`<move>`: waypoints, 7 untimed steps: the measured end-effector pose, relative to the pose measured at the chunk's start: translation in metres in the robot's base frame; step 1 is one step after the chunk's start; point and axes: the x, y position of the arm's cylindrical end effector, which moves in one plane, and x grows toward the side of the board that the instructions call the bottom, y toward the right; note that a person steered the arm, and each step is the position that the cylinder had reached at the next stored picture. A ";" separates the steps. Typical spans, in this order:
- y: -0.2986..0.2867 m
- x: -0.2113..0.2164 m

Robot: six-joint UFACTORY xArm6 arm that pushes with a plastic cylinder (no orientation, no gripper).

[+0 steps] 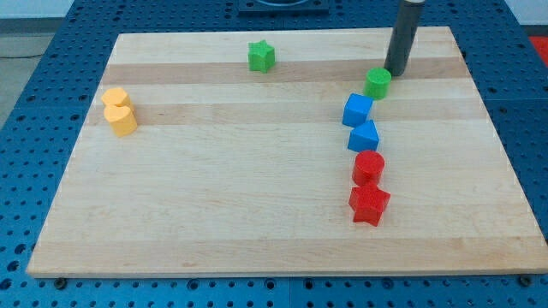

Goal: Place the green circle top of the blue cube

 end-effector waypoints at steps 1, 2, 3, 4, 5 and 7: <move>0.000 0.006; -0.005 0.019; -0.005 0.026; -0.009 0.034; -0.020 0.034; -0.026 0.037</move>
